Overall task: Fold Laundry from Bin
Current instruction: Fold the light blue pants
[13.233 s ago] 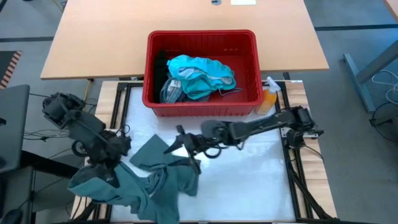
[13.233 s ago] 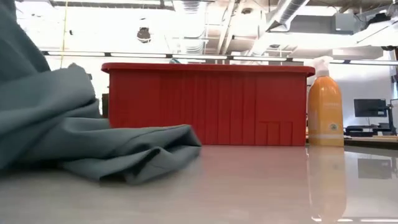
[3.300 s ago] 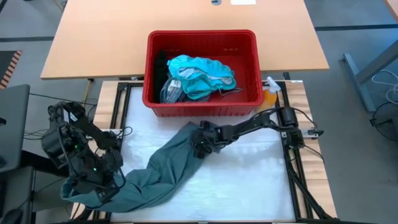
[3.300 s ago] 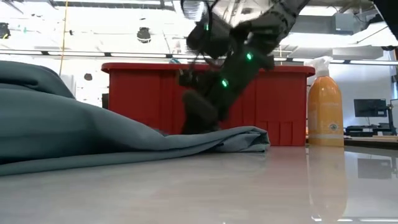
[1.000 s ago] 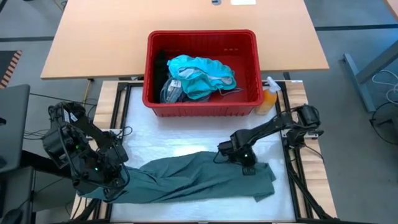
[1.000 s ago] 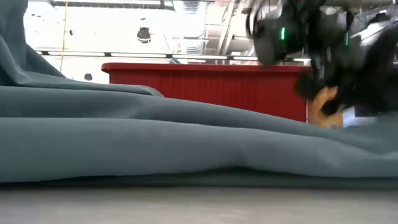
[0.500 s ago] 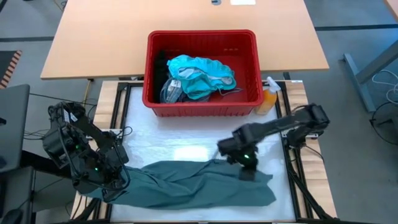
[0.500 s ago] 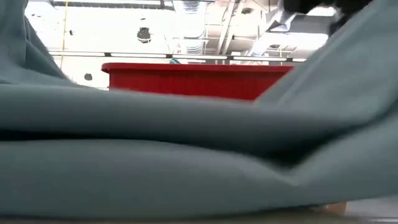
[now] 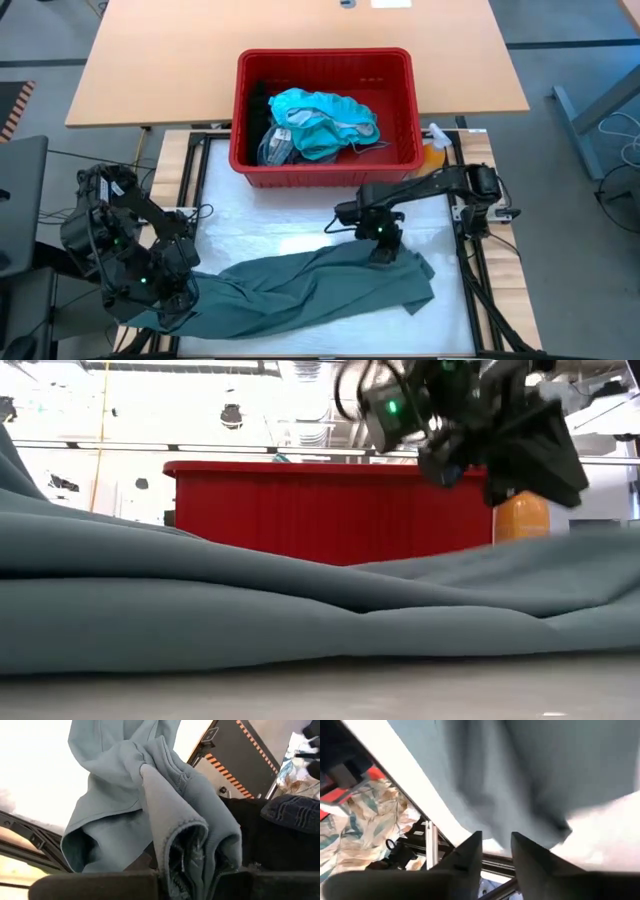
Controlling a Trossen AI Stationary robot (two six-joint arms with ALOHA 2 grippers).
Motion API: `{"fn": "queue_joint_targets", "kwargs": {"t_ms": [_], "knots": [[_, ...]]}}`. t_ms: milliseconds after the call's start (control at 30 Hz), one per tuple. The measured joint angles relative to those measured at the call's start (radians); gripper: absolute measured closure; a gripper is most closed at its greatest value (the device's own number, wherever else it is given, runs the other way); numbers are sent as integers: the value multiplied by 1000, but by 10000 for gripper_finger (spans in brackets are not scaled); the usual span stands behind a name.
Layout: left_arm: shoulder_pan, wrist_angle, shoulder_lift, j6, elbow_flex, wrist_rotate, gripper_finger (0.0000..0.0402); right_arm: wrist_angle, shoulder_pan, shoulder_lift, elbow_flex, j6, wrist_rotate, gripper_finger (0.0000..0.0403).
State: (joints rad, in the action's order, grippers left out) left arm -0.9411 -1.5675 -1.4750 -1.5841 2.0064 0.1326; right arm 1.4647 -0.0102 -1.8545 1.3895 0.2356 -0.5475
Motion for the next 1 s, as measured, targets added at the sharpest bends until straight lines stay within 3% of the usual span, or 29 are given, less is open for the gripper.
{"fn": "queue_joint_targets", "kwargs": {"t_ms": [233, 400, 567, 700, 1000], "knots": [[-56, 18, 0, -48, 0, 126, 376, -128, 125, 95, -234, -64, 50, 202], [-46, 23, 16, 11, 11, 353, 376, -309, 152, 292, -328, 39, 108, 189], [-6, -1, 54, 89, 47, 563, 376, -603, 74, 506, -408, 189, 245, 194], [41, -3, 104, 143, 39, 563, 376, -685, -56, 600, -480, 201, 285, 198], [134, -5, 177, 217, 3, 353, 376, -635, -352, 652, -487, 240, 298, 200]]}}
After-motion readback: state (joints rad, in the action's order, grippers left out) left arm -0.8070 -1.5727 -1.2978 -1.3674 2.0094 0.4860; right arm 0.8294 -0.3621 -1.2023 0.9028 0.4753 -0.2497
